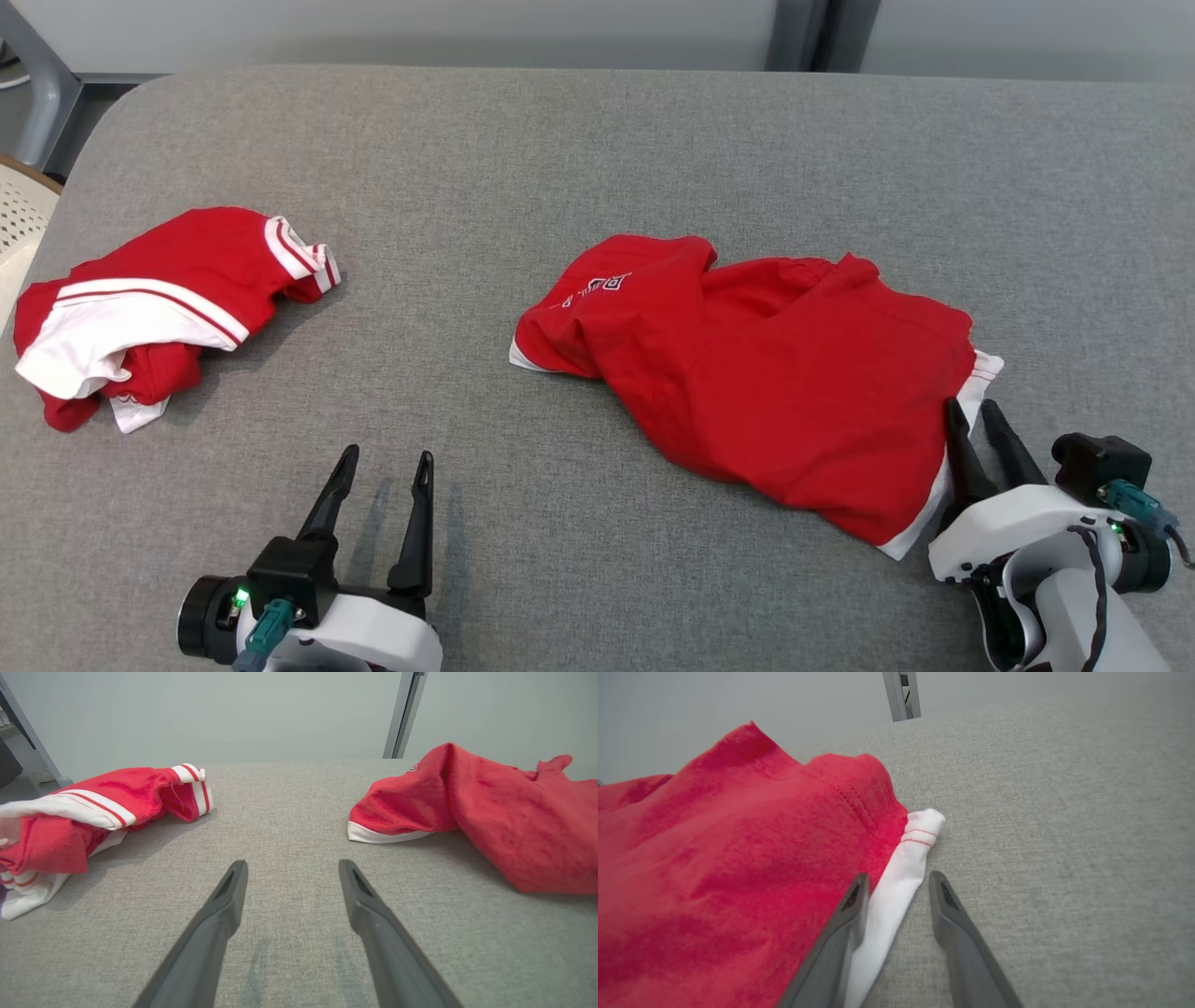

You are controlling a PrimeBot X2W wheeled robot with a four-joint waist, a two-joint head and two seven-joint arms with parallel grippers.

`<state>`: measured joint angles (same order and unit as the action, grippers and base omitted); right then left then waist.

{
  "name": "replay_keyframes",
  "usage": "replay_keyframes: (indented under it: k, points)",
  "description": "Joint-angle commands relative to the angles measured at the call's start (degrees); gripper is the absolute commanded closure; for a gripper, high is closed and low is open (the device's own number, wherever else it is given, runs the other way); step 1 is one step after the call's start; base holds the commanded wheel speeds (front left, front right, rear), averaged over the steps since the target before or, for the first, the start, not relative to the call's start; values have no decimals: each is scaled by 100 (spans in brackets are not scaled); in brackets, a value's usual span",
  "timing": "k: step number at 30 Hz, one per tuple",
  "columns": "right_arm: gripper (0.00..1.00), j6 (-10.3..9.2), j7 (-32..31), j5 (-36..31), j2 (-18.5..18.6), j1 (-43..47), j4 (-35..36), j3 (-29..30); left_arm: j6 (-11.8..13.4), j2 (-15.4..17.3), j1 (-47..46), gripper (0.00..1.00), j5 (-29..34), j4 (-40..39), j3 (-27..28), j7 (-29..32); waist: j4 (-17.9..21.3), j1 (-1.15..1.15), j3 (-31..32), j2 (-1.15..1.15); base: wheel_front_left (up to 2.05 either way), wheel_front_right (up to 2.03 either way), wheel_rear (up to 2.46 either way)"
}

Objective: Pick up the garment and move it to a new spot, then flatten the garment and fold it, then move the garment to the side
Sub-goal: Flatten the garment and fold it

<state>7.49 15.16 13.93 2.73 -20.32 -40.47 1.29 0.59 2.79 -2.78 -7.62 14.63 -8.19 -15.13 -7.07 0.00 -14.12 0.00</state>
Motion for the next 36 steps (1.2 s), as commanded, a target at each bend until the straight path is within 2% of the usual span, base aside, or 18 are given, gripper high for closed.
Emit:
replay_keyframes:
  k: [1, 2, 3, 4, 7, 15, 21, 28, 31, 34, 36]
  points:
    - [53, 1, -1, 42, 34, -38, -51, -18, 0, 20, -99, 0, -40, 10, 3, -3, -4, 0, -7, 0, 0, 0, 0]
    - [59, 1, -1, 55, 33, -46, -73, -37, 2, 20, -110, 0, -42, 12, -5, -3, -9, 0, -8, 0, 0, 0, 0]
    - [73, 1, -1, 128, 29, -56, -87, -82, 3, 21, -120, 0, -43, 18, -13, -3, -17, 0, -8, 0, 0, 0, 0]
    - [100, 1, -1, 165, 26, -72, -48, -114, 10, 21, -129, 0, -40, 25, -17, -3, -21, 0, -6, 0, 0, 0, 0]
    - [100, 1, 0, 285, 39, -40, 159, -237, 40, 21, -119, 0, -46, 36, 9, -3, -23, 0, 36, 0, 0, 0, 0]
    - [100, 1, -1, 1325, 33, 142, 1681, -917, 60, 22, 14, 0, -102, 113, 20, -3, 65, 0, 298, 0, 0, 0, 0]
    - [100, 1, -1, 2194, 32, -148, 2757, -2152, 20, 21, 117, 0, -131, 194, -23, -3, 124, 0, 594, 0, 0, 0, 0]
    - [100, 1, 0, 3050, 32, -1132, 3180, -3774, -43, 23, 225, 0, -91, 345, -133, -3, 83, 0, 873, 0, 0, 0, 0]
    - [100, 1, -1, 3352, 29, -1659, 3394, -3993, -99, 21, 218, 0, -16, 401, -173, -3, -51, 0, 936, 0, 0, 0, 0]
    - [100, 1, -1, 3453, 36, -1939, 3509, -3836, -113, 21, 229, 0, 17, 425, -210, -3, -154, 0, 952, 0, 0, 0, 0]
    - [100, 1, -1, 3384, 46, -2104, 3462, -3511, -128, 21, 233, 0, 25, 438, -225, -3, -242, 0, 939, 0, 0, 0, 0]
